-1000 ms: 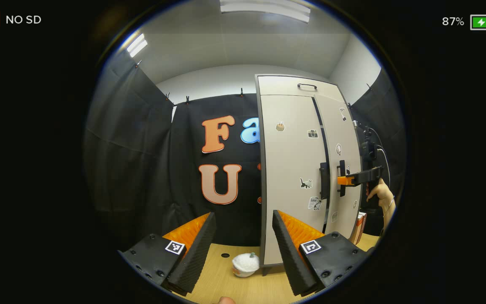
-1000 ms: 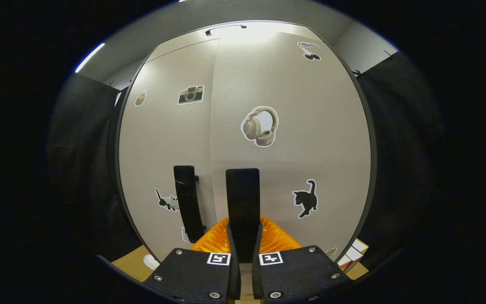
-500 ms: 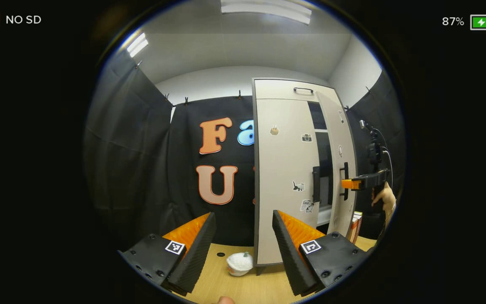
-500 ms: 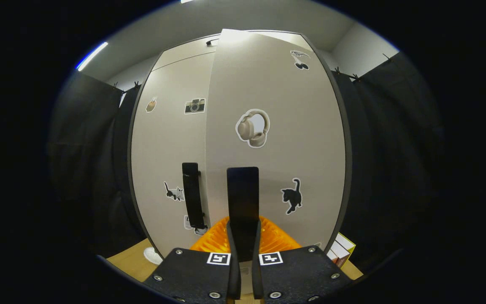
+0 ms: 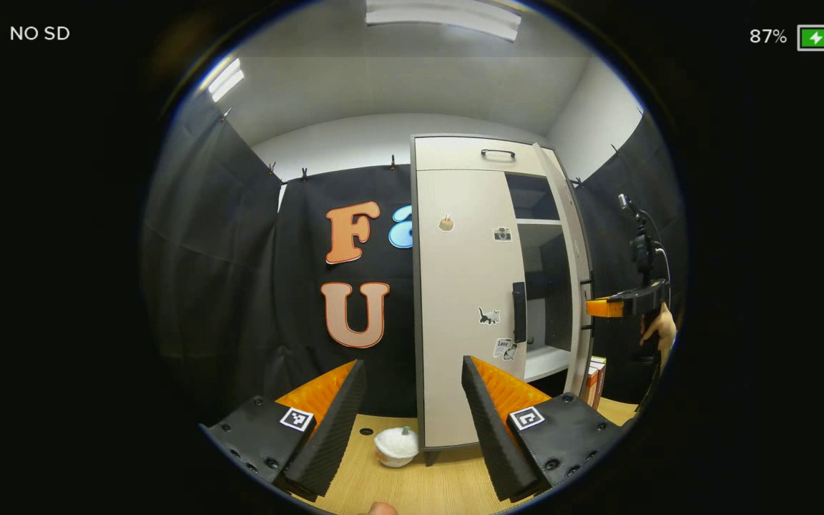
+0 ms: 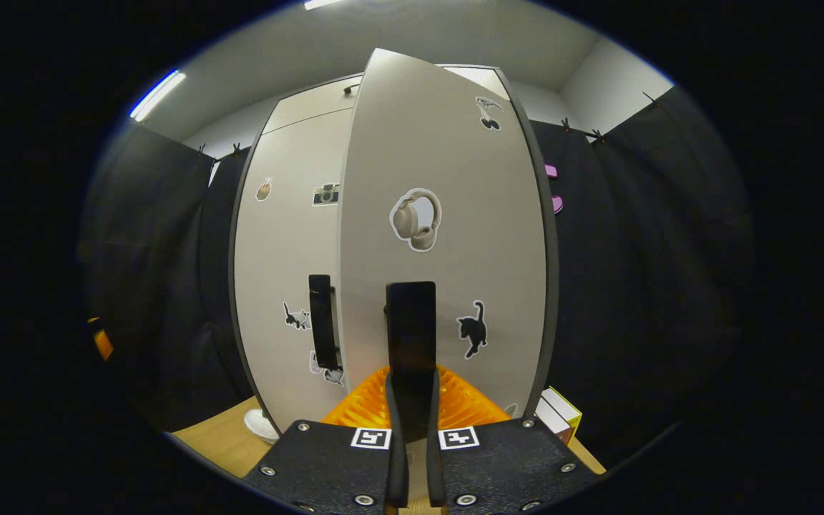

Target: Open the right door of the double-door shoe cabinet with the right hand, and open the left door with the left hand.

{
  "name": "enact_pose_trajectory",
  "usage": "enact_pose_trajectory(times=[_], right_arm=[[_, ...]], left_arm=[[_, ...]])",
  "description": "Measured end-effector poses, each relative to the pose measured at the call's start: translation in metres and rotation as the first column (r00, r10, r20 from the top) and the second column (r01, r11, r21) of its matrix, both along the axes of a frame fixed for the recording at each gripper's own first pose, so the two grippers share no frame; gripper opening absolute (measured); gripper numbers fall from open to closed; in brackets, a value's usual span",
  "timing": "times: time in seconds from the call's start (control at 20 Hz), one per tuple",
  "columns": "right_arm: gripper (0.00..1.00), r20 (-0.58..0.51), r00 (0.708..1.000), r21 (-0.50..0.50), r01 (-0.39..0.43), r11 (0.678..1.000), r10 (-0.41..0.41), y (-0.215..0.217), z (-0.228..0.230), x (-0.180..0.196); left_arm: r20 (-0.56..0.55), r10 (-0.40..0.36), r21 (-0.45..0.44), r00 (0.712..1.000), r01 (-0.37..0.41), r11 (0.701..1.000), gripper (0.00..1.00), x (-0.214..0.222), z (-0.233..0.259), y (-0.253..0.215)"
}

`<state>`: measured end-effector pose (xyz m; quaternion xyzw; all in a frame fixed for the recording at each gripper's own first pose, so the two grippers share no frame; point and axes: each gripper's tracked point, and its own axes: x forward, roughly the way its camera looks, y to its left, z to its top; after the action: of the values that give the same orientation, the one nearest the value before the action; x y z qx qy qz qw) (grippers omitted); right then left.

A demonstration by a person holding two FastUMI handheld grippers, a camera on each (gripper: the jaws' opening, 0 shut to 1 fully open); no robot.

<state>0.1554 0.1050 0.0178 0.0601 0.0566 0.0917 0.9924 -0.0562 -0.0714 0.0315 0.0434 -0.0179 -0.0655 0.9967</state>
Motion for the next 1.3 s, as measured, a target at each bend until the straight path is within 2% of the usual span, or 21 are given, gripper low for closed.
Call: enact_pose_trajectory(times=[0.2,0.4,0.55,0.6,0.75,1.05,1.3], right_arm=[[0.10,0.011,1.000,0.010,0.006,1.000,-0.006,-0.010,0.001,-0.007],[0.06,0.025,0.999,0.001,0.043,0.999,-0.043,-0.025,0.002,-0.011],[0.05,0.043,0.993,-0.036,0.109,0.993,-0.108,-0.047,0.003,-0.014],[0.02,0.048,0.990,-0.043,0.134,0.990,-0.132,-0.054,0.004,-0.015],[0.00,0.050,0.980,-0.073,0.193,0.978,-0.190,-0.071,0.003,-0.018],[0.00,0.062,0.984,-0.078,0.169,0.983,-0.164,-0.078,0.004,-0.019],[0.00,0.058,0.974,-0.049,0.221,0.974,-0.218,-0.101,0.001,-0.018]], left_arm=[[-0.011,-0.015,-0.015,1.000,0.015,1.000,0.81,0.004,-0.003,-0.011],[-0.016,-0.035,-0.029,0.999,0.034,0.999,0.81,0.005,-0.004,-0.027],[-0.021,-0.052,-0.028,0.998,0.052,0.998,0.81,0.005,-0.006,-0.039],[-0.020,-0.056,-0.025,0.998,0.056,0.998,0.81,0.004,-0.006,-0.043],[-0.015,-0.075,-0.023,0.997,0.074,0.997,0.81,0.004,-0.001,-0.057],[-0.010,-0.087,-0.010,0.996,0.087,0.996,0.81,0.012,-0.001,-0.074],[-0.013,-0.088,-0.004,0.996,0.088,0.996,0.81,0.021,-0.002,-0.082]])
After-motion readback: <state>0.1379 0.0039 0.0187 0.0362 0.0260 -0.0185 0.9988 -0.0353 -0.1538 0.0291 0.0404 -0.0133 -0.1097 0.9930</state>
